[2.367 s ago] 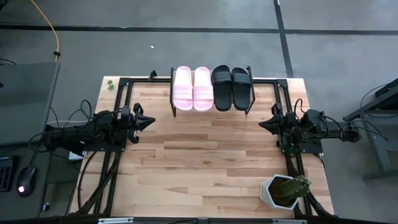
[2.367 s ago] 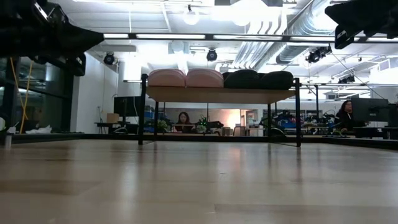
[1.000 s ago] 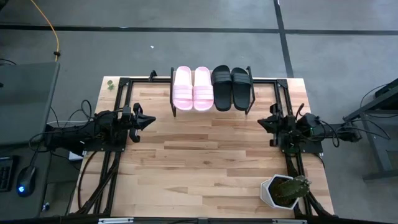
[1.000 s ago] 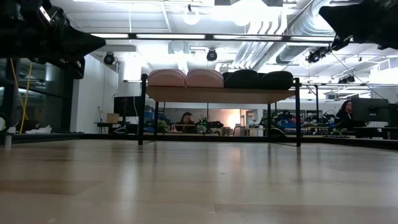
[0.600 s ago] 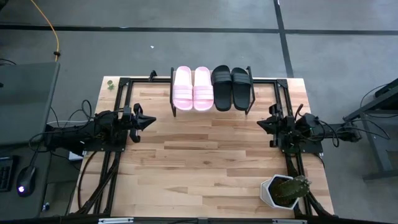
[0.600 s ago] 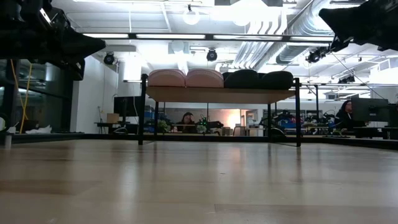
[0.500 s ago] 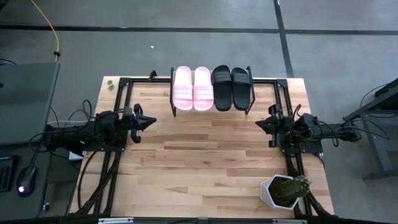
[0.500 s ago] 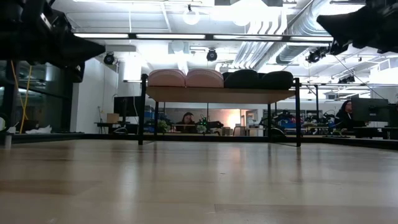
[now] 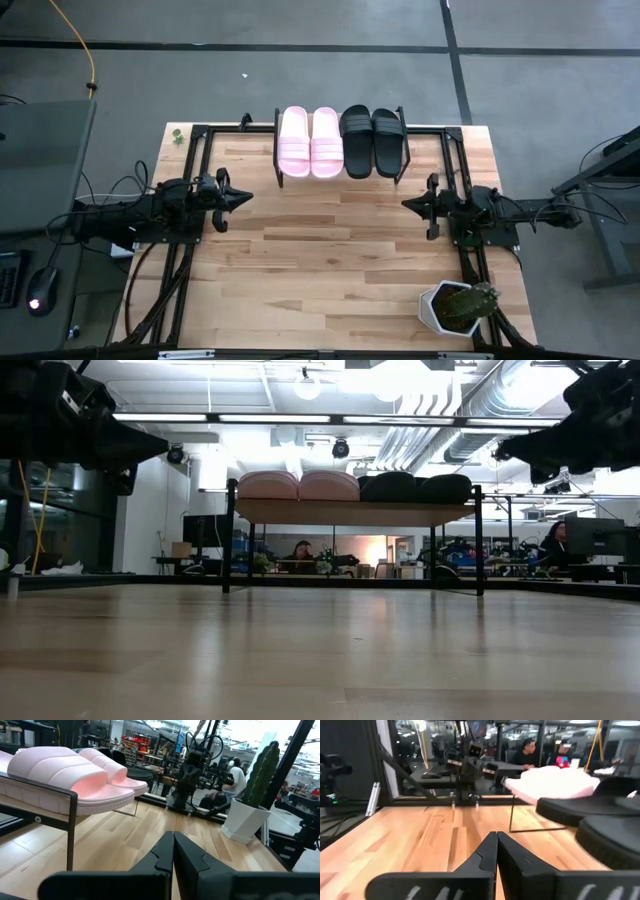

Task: Pick and place slides into the shelf
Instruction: Return to Home Position

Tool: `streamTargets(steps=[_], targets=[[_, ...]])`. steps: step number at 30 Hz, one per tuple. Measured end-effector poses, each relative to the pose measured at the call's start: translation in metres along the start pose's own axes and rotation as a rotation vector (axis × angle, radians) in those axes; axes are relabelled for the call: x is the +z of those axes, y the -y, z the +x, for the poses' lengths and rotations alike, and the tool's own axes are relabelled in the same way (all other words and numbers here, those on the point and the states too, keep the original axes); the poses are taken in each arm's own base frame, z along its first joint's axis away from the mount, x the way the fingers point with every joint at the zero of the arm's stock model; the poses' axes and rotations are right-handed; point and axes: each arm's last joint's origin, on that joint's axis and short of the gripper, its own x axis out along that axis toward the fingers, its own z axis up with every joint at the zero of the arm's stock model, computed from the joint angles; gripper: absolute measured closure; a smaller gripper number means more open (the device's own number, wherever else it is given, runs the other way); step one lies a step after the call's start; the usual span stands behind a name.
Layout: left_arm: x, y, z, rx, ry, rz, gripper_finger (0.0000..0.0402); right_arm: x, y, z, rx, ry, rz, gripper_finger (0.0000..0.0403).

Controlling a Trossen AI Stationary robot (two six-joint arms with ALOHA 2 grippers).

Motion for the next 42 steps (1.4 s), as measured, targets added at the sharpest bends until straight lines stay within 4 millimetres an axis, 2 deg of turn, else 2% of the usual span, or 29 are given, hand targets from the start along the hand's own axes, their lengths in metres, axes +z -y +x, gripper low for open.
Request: streamTargets(steps=[6, 15, 20, 29, 42], targets=[[-0.004, -0.001, 0.003, 0.010, -0.046, -0.001, 0.0401, -0.004, -0.001, 0.002, 0.034, -0.044, 0.039, 0.0403], [-0.011, -0.003, 0.008, 0.028, -0.130, 0.029, 0.0401, -0.010, -0.002, 0.006, 0.030, -0.117, 0.004, 0.0403], [-0.007, -0.002, 0.007, 0.025, -0.095, 0.030, 0.0401, -0.008, 0.000, 0.006, -0.024, -0.103, 0.003, 0.0403], [-0.006, -0.001, 0.008, 0.016, -0.079, 0.048, 0.0401, 0.001, -0.002, 0.007, 0.029, -0.011, 0.008, 0.0403], [-0.007, -0.001, 0.007, 0.007, -0.093, 0.047, 0.0401, 0.000, -0.002, 0.007, 0.035, -0.018, 0.007, 0.0403]])
